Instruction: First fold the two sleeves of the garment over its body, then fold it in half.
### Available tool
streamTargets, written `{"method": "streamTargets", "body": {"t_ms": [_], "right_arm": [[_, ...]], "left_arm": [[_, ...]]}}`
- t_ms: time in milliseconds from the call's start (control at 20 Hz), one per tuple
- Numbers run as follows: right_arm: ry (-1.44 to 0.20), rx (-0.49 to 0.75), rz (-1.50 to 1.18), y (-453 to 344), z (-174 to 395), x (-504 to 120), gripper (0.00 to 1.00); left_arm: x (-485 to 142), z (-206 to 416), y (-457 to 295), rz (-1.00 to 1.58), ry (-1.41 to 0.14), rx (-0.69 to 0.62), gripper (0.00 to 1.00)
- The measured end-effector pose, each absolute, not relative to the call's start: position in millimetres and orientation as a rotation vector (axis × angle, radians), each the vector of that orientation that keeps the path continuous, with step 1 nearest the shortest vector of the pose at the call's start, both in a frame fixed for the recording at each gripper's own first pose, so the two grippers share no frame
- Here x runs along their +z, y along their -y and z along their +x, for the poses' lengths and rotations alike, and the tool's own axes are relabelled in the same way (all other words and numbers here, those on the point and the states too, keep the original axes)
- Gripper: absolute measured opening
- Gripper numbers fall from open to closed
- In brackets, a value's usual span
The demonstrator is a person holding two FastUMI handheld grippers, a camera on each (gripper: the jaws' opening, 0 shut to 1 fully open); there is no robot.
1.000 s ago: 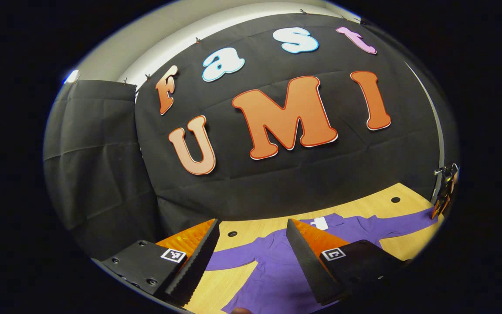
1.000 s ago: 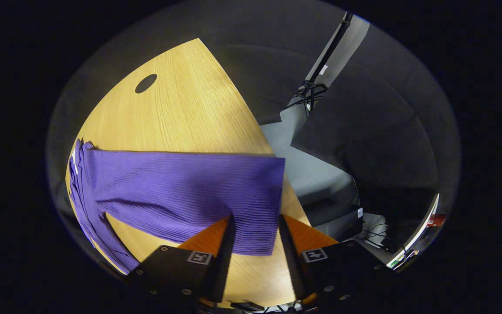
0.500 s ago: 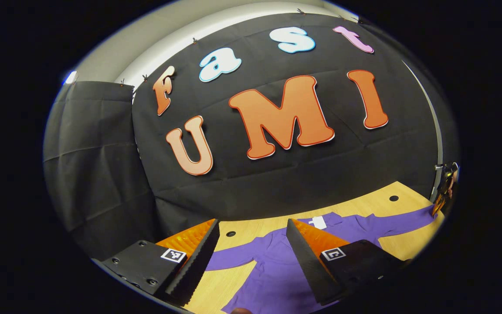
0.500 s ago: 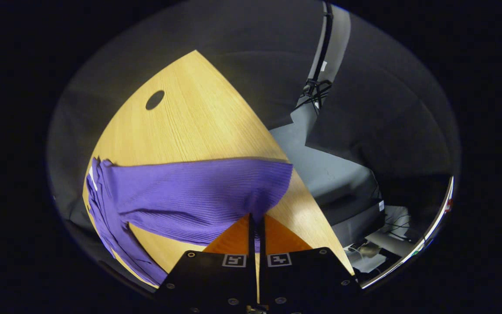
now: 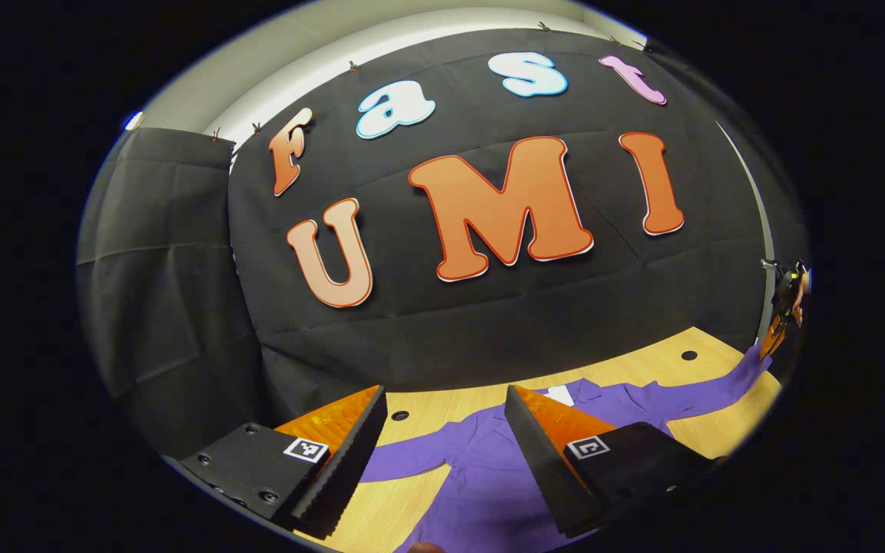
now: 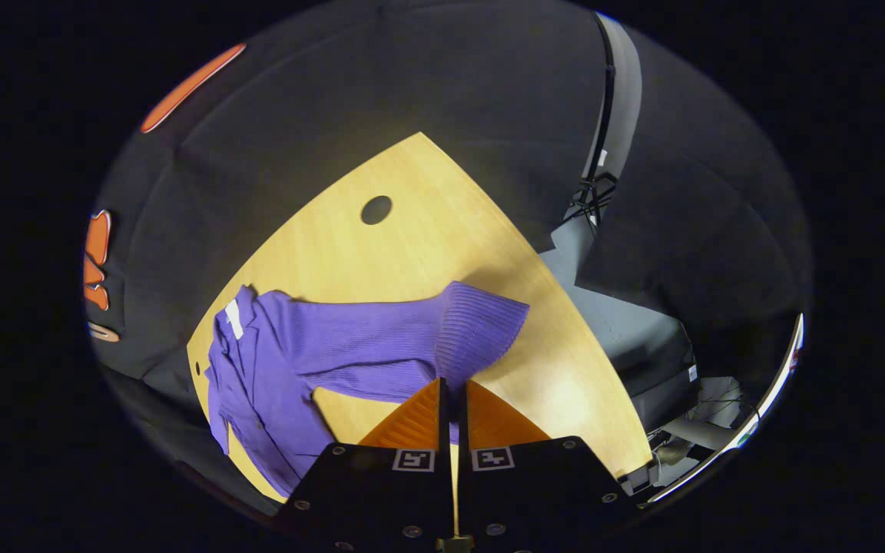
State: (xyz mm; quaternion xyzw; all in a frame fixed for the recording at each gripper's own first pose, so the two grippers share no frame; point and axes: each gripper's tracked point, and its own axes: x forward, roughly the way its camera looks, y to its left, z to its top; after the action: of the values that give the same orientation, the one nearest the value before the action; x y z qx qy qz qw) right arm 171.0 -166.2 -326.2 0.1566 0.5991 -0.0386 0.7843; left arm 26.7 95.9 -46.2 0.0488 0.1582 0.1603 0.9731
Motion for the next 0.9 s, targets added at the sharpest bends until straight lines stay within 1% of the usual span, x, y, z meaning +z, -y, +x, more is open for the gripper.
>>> {"method": "streamTargets", "body": {"t_ms": [200,450,900], "right_arm": [[-1.247,-0.067,0.298,133,170,-287,0.03],[-1.194,-0.014,0.237,76,163,-237,0.03],[-1.118,0.124,0.105,-53,148,-168,0.03]], "left_arm": [[-54,26,-132,0.090,-0.301,0.308,0.96],[-74,24,-177,0.037,-0.304,0.286,0.96],[-109,18,-254,-0.005,-0.333,0.278,0.96]]}}
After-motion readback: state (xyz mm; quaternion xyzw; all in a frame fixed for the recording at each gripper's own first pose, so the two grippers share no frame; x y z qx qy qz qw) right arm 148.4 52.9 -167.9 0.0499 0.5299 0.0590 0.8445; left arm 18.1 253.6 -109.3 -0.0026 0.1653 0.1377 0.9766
